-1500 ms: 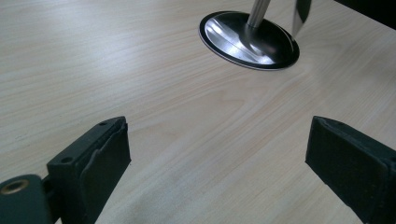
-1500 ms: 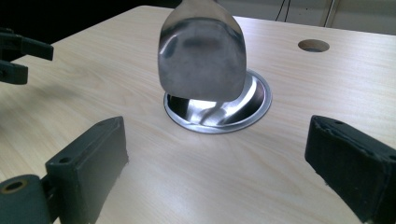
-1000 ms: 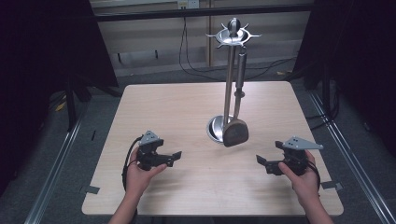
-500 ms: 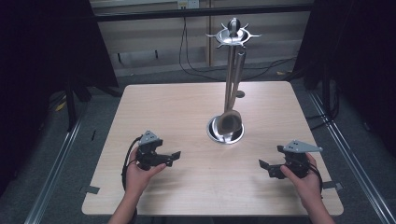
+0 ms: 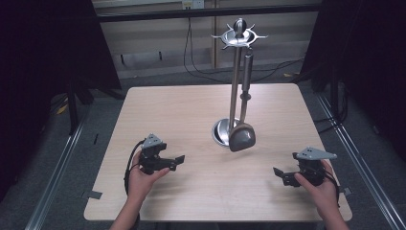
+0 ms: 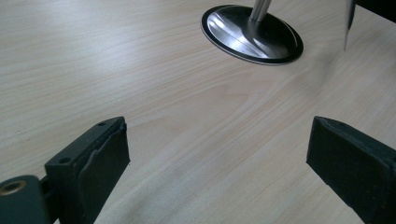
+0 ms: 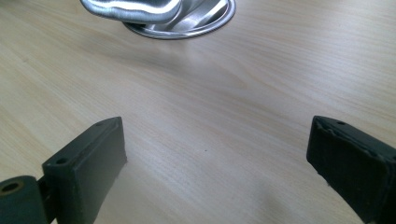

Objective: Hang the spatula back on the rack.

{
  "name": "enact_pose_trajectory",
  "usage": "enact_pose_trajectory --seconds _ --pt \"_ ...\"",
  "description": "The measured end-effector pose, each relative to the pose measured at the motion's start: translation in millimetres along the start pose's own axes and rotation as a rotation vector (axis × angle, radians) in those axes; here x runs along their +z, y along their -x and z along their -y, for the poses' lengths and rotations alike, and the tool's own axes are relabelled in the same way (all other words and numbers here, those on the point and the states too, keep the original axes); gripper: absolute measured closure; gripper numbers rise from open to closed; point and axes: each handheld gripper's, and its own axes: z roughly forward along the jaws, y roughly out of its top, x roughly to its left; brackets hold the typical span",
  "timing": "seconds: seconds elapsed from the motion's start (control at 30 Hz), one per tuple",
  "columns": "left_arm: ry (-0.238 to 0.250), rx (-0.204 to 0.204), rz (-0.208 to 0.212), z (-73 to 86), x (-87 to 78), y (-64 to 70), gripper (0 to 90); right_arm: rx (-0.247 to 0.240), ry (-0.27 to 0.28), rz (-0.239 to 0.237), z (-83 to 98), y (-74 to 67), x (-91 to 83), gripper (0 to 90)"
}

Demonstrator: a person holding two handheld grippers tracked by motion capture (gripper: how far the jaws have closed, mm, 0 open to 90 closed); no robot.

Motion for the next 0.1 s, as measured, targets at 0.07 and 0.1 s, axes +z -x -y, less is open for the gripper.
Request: enact_pose_trajectory --seconds 0.07,0.1 --pt "-0.003 -0.001 -0.002 0.0 -0.6 -0.6 5.6 0.002 0.003 -0.002 -0.5 1.0 -0.1 4.0" --pt "0.000 -0.003 -0.001 0.1 -0.5 -0.7 5.5 0.004 0.005 0.000 -0.6 0.9 -0.2 4.0"
